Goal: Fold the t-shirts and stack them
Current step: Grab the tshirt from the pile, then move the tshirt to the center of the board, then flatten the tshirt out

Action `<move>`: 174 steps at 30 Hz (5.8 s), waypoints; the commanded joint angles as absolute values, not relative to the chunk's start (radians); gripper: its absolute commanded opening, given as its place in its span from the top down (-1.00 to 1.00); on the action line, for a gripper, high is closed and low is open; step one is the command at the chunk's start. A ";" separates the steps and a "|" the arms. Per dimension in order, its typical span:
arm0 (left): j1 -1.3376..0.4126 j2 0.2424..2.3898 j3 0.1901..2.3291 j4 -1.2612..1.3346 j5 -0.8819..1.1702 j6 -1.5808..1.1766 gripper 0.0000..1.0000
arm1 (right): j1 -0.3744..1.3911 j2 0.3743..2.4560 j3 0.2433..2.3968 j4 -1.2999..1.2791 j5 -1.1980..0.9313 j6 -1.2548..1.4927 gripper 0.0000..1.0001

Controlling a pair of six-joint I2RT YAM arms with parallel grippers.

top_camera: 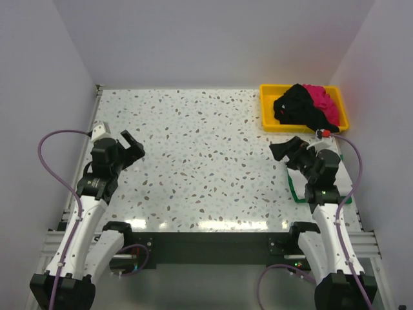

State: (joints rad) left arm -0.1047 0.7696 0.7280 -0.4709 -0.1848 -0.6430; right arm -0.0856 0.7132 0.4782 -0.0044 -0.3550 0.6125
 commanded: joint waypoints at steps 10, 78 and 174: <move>-0.098 0.801 0.712 -0.373 -0.077 -0.627 -1.00 | -0.089 1.102 1.006 -0.418 -0.016 0.502 -0.97; -0.098 0.785 0.693 -0.399 -0.075 -0.635 -1.00 | 0.010 1.724 2.373 -0.397 -0.190 0.548 1.00; -0.098 0.689 1.038 -0.400 -0.084 -0.712 1.00 | 0.716 0.819 1.219 -0.511 0.534 0.316 1.00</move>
State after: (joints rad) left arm -0.1032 0.6907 0.9333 -0.3477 -0.0357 -0.7185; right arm 0.7151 0.8341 1.1118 -0.4656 0.4564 0.3569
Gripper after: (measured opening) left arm 0.045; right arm 0.015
